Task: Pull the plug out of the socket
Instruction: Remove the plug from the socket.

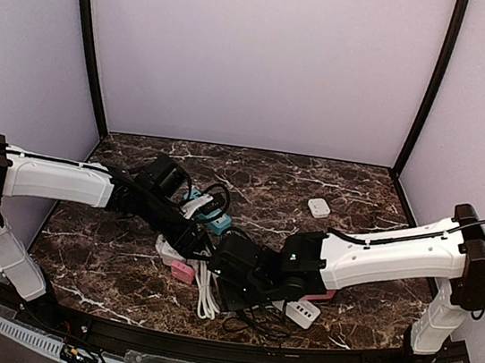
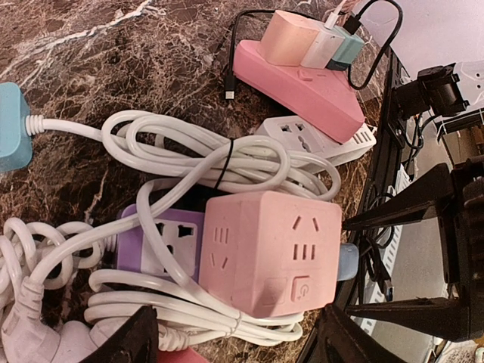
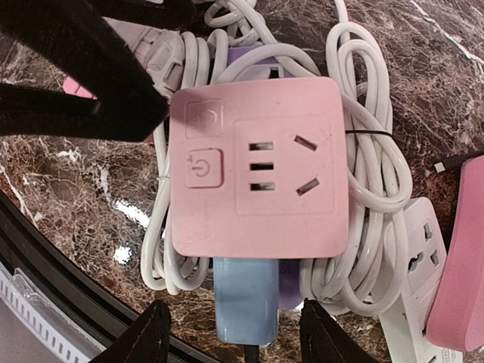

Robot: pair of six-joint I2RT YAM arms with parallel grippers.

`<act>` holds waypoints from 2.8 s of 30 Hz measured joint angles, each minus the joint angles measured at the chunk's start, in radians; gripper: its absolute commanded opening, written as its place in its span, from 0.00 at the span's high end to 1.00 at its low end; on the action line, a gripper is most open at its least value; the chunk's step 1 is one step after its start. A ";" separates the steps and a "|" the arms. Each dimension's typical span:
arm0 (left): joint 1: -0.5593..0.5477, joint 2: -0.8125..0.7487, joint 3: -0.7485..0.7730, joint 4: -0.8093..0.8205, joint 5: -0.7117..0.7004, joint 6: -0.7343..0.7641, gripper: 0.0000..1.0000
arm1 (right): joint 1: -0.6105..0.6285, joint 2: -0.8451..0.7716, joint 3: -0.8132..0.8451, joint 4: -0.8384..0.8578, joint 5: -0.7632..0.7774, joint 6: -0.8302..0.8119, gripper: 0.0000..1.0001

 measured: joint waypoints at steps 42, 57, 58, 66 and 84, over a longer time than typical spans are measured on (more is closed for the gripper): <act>-0.011 -0.005 -0.018 0.022 0.016 -0.004 0.16 | -0.023 0.002 -0.105 0.160 0.044 -0.153 1.00; -0.035 -0.040 -0.058 0.063 -0.098 0.029 0.09 | -0.097 0.004 -0.125 0.267 0.005 -0.325 1.00; -0.036 -0.040 -0.058 0.064 -0.108 0.032 0.09 | -0.098 0.004 -0.125 0.267 0.002 -0.326 1.00; -0.037 -0.037 -0.055 0.080 -0.137 0.040 0.08 | -0.102 0.004 -0.126 0.272 -0.008 -0.329 1.00; -0.053 0.036 -0.055 0.176 -0.092 -0.006 0.11 | -0.103 0.005 -0.132 0.288 -0.010 -0.322 1.00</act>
